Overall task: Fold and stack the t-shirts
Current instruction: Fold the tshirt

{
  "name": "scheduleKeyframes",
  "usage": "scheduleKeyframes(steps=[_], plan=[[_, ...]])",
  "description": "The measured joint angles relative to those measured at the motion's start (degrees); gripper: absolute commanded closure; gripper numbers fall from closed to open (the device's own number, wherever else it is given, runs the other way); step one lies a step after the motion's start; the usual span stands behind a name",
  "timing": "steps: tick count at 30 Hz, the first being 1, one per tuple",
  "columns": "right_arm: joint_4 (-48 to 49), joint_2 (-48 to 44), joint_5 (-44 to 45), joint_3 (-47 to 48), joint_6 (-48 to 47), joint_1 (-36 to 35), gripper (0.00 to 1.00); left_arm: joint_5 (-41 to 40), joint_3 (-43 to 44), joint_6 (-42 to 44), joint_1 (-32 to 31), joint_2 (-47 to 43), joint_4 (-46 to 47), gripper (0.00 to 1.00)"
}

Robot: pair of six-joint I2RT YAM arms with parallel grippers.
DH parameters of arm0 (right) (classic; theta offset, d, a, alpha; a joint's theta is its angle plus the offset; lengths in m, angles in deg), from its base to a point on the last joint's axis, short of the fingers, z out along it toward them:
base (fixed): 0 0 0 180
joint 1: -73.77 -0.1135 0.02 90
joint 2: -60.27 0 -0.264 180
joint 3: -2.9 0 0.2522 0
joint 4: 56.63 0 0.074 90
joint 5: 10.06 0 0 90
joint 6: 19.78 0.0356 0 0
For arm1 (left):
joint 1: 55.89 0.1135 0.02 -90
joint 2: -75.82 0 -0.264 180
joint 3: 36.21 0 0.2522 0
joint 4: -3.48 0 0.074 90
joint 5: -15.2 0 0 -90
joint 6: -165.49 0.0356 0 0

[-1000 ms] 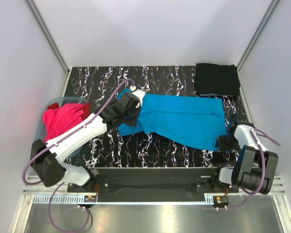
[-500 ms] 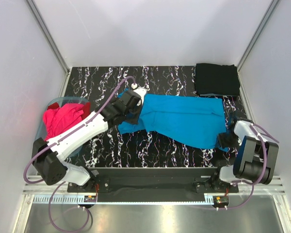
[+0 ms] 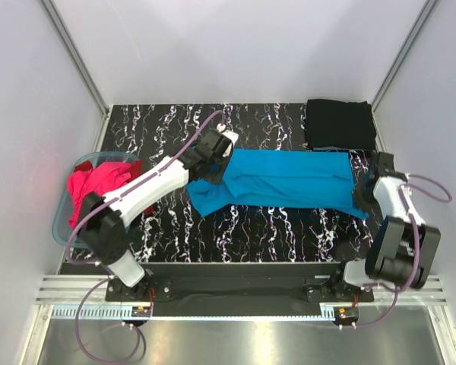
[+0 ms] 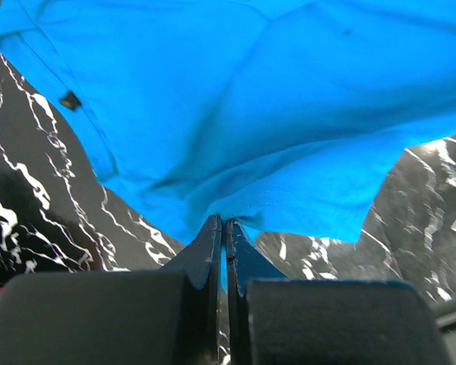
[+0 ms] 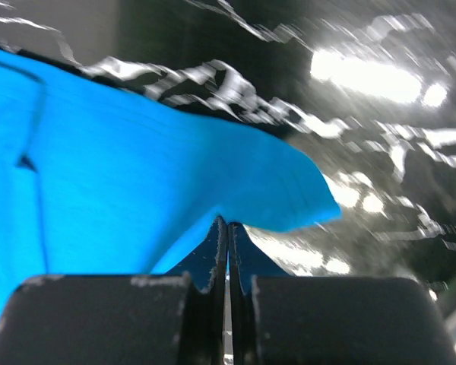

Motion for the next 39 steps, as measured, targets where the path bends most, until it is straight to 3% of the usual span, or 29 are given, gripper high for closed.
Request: scheduleKeyframes(steps=[11,19,31,39], plan=[[5.7,17.9,-2.4,10.0,-8.3,0.0,1.0,-0.2,6.9,3.7,5.3,13.0,-0.3,1.0],[6.9,19.8,-4.1,14.6,-10.3,-2.5,1.0,0.1,11.2,5.6,6.1,15.1,-3.4,1.0],[6.4,20.9,-3.2,16.2,-11.3,-5.7,1.0,-3.0,8.8,9.2,6.5,13.8,-11.5,1.0],[6.0,25.3,-2.6,19.6,-11.3,-6.1,1.0,-3.0,18.7,12.3,8.2,18.1,-13.1,1.0]])
